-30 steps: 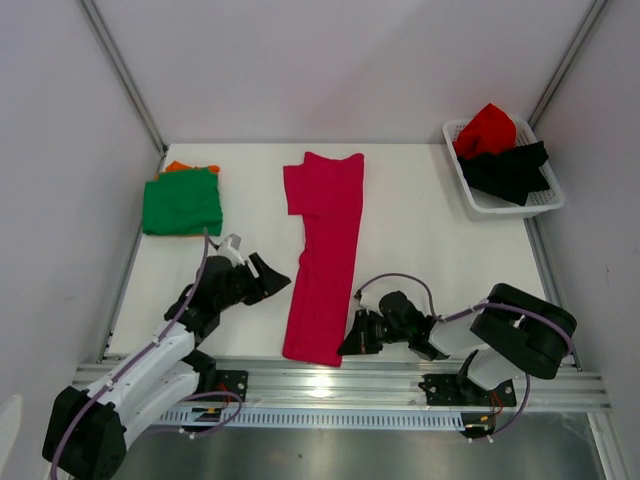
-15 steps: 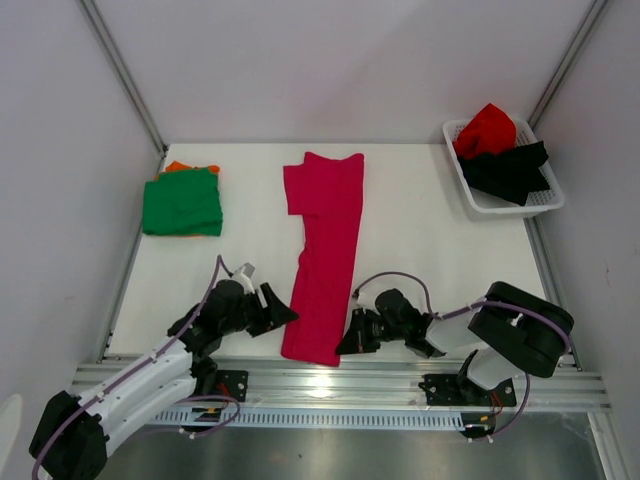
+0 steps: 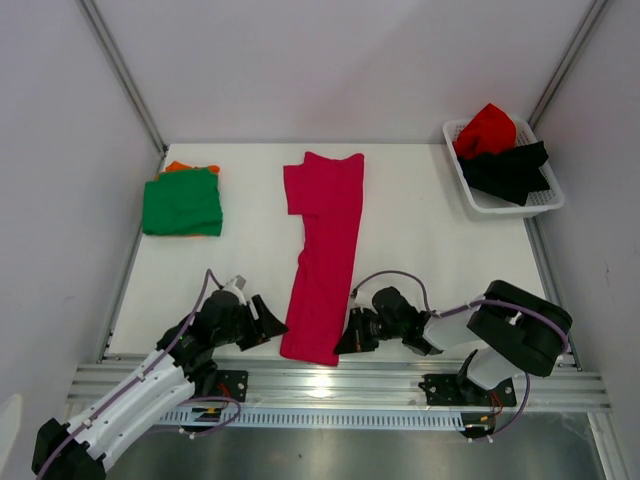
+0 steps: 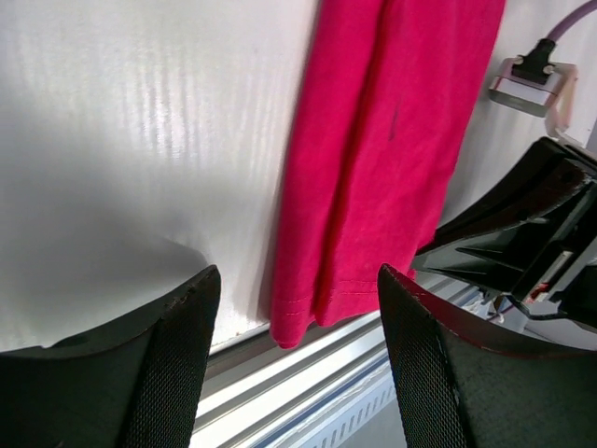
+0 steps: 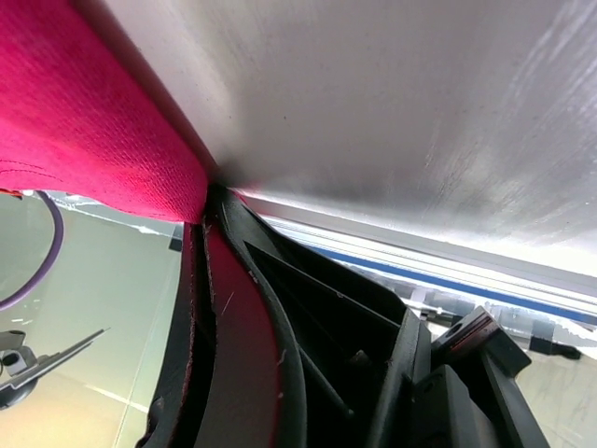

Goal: Fold and stack the t-shirts
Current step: Grab the bottom of the folded rectangular tshirt with both arms

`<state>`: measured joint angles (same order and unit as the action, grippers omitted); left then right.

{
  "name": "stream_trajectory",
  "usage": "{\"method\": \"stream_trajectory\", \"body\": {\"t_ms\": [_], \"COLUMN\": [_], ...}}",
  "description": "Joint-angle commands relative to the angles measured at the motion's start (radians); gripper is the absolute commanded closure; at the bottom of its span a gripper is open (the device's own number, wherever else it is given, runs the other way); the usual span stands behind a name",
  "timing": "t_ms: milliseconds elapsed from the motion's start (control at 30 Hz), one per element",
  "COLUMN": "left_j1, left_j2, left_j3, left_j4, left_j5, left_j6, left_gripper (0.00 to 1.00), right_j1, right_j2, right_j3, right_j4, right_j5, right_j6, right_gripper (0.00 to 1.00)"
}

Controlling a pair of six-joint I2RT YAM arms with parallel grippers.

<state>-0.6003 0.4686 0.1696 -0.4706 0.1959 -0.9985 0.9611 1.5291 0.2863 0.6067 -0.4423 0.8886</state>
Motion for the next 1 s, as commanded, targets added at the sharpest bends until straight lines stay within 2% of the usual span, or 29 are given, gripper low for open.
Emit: {"method": "stream_trajectory", "body": {"t_ms": [0, 200, 233, 267, 333, 433, 533, 700, 967], "left_j1": [-0.007, -0.007, -0.009, -0.009, -0.007, -0.007, -0.009, -0.009, -0.007], "left_j2": [-0.010, 0.053, 0.067, 0.070, 0.065, 0.051, 0.045, 0.071, 0.105], "left_j3": [0.001, 0.010, 0.016, 0.018, 0.016, 0.010, 0.013, 0.021, 0.062], "left_j4": [-0.045, -0.045, -0.059, -0.072, -0.097, -0.102, -0.096, -0.092, -0.091], "left_j5": [-0.024, -0.006, -0.004, -0.009, -0.019, -0.026, -0.029, -0.038, -0.058], "left_j6": [-0.019, -0.002, 0.001, 0.004, 0.014, 0.017, 0.015, 0.029, 0.061], "left_gripper": [0.28, 0.29, 0.29, 0.29, 0.29, 0.29, 0.28, 0.29, 0.29], "right_j1": [0.005, 0.005, 0.005, 0.007, 0.005, 0.007, 0.008, 0.011, 0.039], "right_j2": [0.040, 0.028, 0.017, 0.011, -0.013, -0.070, -0.125, -0.225, -0.173], "right_j3": [-0.010, -0.019, -0.021, -0.022, -0.024, -0.029, -0.038, -0.102, -0.148], "right_j4": [-0.128, -0.136, -0.143, -0.150, -0.179, -0.231, -0.298, -0.305, -0.168], "right_j5": [0.045, 0.037, 0.034, 0.027, 0.019, 0.016, 0.022, 0.039, 0.077], "right_j6": [-0.039, -0.039, -0.039, -0.042, -0.046, -0.053, -0.051, -0.011, 0.047], "right_gripper": [0.98, 0.97, 0.94, 0.81, 0.65, 0.59, 0.55, 0.54, 0.52]}}
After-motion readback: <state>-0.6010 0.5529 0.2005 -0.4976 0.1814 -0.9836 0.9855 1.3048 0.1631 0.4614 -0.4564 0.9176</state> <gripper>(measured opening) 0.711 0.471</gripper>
